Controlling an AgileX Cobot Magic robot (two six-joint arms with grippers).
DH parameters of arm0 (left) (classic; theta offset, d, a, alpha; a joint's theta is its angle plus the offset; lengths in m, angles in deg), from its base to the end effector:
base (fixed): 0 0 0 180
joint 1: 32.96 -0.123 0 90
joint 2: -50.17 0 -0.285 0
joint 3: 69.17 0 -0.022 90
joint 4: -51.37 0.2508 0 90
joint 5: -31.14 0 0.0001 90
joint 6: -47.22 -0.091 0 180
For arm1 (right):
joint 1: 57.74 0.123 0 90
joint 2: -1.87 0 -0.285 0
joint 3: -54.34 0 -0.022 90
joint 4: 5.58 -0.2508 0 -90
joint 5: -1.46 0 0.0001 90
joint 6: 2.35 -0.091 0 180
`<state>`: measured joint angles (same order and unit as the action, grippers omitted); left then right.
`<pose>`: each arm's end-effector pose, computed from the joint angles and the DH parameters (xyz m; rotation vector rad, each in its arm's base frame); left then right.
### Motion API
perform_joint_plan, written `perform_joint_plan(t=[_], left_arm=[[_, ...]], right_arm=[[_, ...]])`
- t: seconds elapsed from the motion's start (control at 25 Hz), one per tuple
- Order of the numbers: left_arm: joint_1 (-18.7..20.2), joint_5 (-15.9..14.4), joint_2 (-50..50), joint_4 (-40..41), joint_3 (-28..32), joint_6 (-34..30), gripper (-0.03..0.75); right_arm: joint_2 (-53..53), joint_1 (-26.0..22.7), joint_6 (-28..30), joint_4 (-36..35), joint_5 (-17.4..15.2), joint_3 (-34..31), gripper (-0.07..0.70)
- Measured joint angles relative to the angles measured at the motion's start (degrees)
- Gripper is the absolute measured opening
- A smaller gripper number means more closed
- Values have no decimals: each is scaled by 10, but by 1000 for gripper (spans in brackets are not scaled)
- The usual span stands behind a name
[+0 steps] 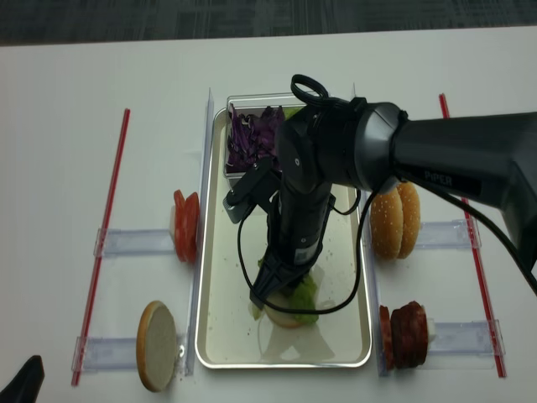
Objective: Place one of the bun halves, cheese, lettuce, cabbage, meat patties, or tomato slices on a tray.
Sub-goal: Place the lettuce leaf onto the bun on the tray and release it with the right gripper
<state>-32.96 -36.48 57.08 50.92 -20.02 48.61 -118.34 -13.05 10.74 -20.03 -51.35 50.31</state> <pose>-0.0115 -0.0007 0.2650 -0.0252 2.1585 -0.0236 0.2496 0.2724 0.1574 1.3006 -2.8335 -0.3298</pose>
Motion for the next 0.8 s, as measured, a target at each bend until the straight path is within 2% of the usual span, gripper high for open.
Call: perform_joint_plan(t=[0.12, 0.24, 0.56, 0.8], left_arm=[[0, 0, 0, 0, 0, 0, 472], [0, 0, 0, 0, 0, 0, 472], [0, 0, 0, 0, 0, 0, 472], [0, 0, 0, 0, 0, 0, 472]], right_arm=[[0, 0, 0, 0, 0, 0, 440], [0, 0, 0, 0, -1, 0, 509], [0, 0, 0, -5, -8, 0, 531], [0, 0, 3, -9, -31, 11, 531]])
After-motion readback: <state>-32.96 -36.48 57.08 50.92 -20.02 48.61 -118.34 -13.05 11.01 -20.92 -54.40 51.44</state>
